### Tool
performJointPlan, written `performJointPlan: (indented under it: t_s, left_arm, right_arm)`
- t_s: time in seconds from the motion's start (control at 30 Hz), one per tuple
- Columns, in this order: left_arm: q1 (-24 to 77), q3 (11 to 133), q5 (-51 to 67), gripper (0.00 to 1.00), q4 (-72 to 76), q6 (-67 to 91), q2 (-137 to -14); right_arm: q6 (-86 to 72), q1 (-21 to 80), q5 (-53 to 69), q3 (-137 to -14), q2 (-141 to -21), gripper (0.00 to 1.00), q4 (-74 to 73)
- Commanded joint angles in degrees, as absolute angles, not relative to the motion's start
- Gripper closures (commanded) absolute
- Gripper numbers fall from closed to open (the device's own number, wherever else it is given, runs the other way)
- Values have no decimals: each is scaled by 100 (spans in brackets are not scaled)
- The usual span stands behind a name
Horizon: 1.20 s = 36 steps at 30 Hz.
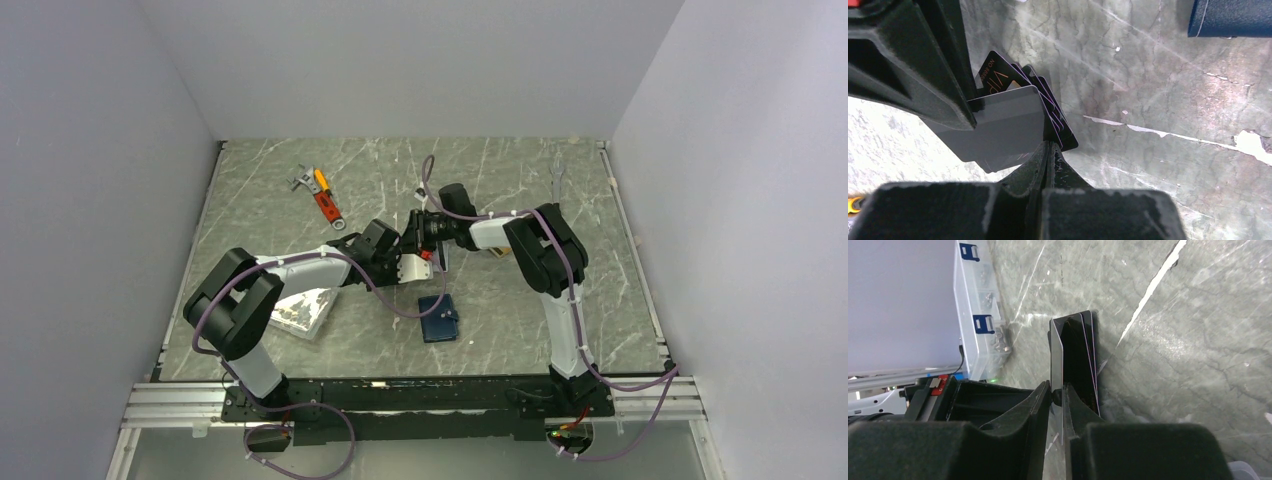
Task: Put the credit cards into the card holder
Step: Pick up the credit card from the storage box.
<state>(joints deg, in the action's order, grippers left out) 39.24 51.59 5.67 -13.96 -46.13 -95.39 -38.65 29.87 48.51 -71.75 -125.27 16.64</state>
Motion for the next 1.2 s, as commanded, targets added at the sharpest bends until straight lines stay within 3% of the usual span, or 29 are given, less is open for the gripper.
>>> performJointPlan:
  t_s: [0.0, 0.2, 0.33, 0.37, 0.57, 0.77, 0.83, 0.87, 0.93, 0.97, 1.17]
  left_arm:
    - [3944, 5083, 526, 99, -1484, -4633, -9566]
    - [3883, 5215, 606, 100, -1550, -4524, -9569]
    - [3799, 5408, 740, 99, -1784, -4359, -9488]
    - [3729, 5528, 831, 98, -1927, -4258, -9439]
    - [3115, 6351, 1420, 83, -2820, -3732, -8713]
    - [2356, 6961, 2698, 76, -3445, -3029, -8072]
    - [1942, 7084, 3608, 67, -3555, -2589, -7996]
    - [1775, 7085, 4002, 58, -3538, -2413, -7965]
    - [1515, 6960, 4721, 26, -3354, -2017, -7888]
    - [1430, 6864, 5029, 15, -3235, -1814, -7871]
    - [1287, 6229, 6301, 13, -2293, -772, -7780]
  right_arm:
    - [-3946, 3139, 5099, -7089, -12584, 82, 1991]
    - [-4087, 3202, 5219, -6934, -12625, 80, 2170]
    - [-4049, 3186, 5087, -6897, -12471, 95, 2078]
    - [-4015, 3173, 5044, -6918, -12400, 100, 2016]
    - [-3708, 3138, 4802, -6956, -11837, 100, 1549]
    - [-3598, 3129, 4702, -6572, -11070, 100, 1484]
    - [-3592, 3128, 4727, -6334, -10746, 100, 1566]
    - [-3572, 3129, 4752, -6243, -10577, 100, 1565]
    - [-3559, 3121, 4806, -6031, -10234, 100, 1635]
    - [-3583, 3128, 4857, -5910, -10043, 100, 1726]
    - [-3659, 3215, 5113, -5383, -9102, 100, 2031]
